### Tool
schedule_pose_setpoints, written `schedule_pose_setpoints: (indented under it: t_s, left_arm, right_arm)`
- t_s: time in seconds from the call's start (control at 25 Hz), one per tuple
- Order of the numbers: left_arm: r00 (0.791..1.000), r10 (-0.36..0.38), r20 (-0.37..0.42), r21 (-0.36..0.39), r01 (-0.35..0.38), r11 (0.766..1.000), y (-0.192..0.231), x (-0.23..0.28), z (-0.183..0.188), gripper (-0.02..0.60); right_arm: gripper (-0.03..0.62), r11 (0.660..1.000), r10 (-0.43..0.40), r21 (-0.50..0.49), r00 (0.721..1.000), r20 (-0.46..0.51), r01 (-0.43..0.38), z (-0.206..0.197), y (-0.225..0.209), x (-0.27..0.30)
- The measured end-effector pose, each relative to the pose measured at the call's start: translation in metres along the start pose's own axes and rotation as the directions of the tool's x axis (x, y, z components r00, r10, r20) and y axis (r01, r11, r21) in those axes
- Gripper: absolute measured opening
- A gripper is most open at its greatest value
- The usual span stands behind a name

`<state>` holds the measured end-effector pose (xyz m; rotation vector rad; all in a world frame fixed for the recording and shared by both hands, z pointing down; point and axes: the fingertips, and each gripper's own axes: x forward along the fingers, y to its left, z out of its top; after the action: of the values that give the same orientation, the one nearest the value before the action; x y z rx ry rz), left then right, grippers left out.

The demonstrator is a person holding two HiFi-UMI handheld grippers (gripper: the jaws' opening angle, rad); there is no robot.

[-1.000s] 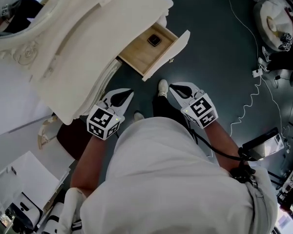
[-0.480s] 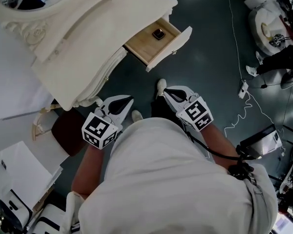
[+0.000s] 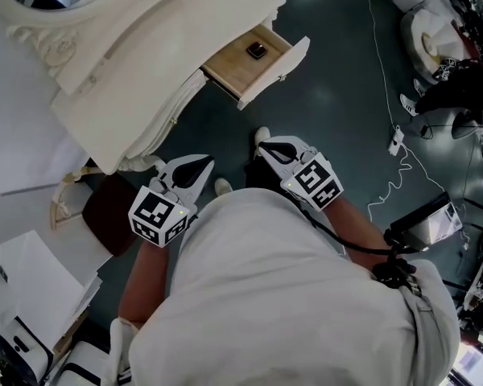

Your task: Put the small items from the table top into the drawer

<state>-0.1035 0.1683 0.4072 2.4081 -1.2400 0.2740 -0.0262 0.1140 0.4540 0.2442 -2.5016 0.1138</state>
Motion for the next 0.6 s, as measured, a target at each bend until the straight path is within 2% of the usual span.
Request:
schedule_pose_setpoints:
  t_s: [0.6]
  left_arm:
    - [1.0, 0.027, -0.011, -0.03, -0.027, 0.999, 0.003, -0.017, -0.014, 0.002]
  right_arm:
    - [0.0, 0.999, 0.027, -0.031, 1.0, 0.002, -0.027, 0.01, 0.019, 0.009]
